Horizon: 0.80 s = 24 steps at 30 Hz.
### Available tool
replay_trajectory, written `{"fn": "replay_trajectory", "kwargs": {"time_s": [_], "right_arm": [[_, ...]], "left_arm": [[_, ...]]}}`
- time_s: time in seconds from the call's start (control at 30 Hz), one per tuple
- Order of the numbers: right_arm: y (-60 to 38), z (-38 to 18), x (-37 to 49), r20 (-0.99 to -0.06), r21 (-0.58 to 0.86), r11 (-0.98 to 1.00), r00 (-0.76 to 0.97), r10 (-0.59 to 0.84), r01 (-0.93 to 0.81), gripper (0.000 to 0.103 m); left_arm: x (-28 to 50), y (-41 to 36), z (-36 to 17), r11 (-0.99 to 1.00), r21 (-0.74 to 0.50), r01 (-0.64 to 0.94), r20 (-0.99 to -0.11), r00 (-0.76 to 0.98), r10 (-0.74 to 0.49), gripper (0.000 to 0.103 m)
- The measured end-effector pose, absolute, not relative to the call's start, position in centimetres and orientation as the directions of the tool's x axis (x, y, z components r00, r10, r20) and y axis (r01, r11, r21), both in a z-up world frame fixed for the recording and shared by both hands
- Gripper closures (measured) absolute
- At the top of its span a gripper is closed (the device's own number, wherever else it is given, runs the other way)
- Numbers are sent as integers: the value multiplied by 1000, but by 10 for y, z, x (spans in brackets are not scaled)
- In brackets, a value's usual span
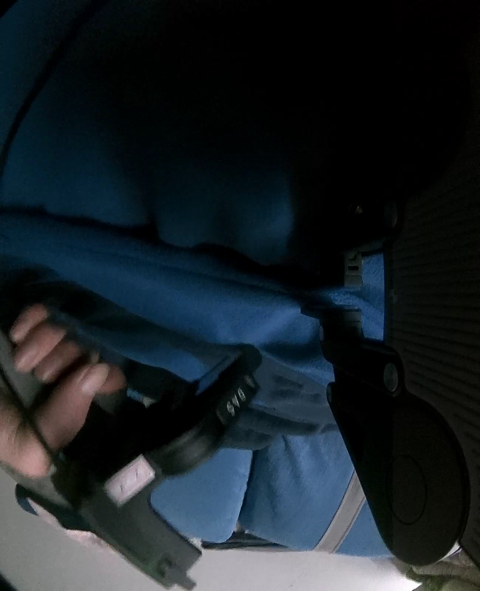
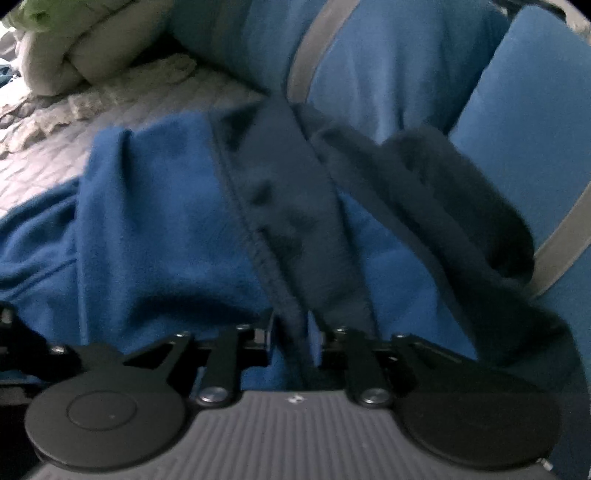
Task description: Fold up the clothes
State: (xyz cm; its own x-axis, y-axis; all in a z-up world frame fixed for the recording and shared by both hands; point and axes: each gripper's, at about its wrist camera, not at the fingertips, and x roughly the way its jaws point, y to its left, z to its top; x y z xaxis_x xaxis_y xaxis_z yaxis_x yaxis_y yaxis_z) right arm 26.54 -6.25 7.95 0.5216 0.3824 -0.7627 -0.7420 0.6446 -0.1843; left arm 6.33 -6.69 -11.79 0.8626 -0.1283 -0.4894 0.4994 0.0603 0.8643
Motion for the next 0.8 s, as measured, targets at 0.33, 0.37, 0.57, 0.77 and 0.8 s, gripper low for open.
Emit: {"fn": "replay_trajectory", "kwargs": {"time_s": [0.33,0.37,0.57,0.77,0.8], "right_arm": [[-55,122,252,-722,-156,678,552,418,-718,33],[-54,124,254,-722,-145,687,551,418,-712,32],[-47,139,264,-726,-80,733,544,422,-676,31],[-26,133,280,-725,-62,735,537,431,-675,31],[-21,130,283,-725,-64,732,535,433,-679,31]], "left_arm": [[58,-10,-97,124,934,336,-304,926,-222,50],[59,-1,-97,129,938,321,-289,932,-221,50],[69,44,-115,75,970,232,-222,967,-123,51],[74,42,-113,66,969,237,-229,968,-104,51],[80,40,-111,65,969,238,-231,967,-106,52]]}}
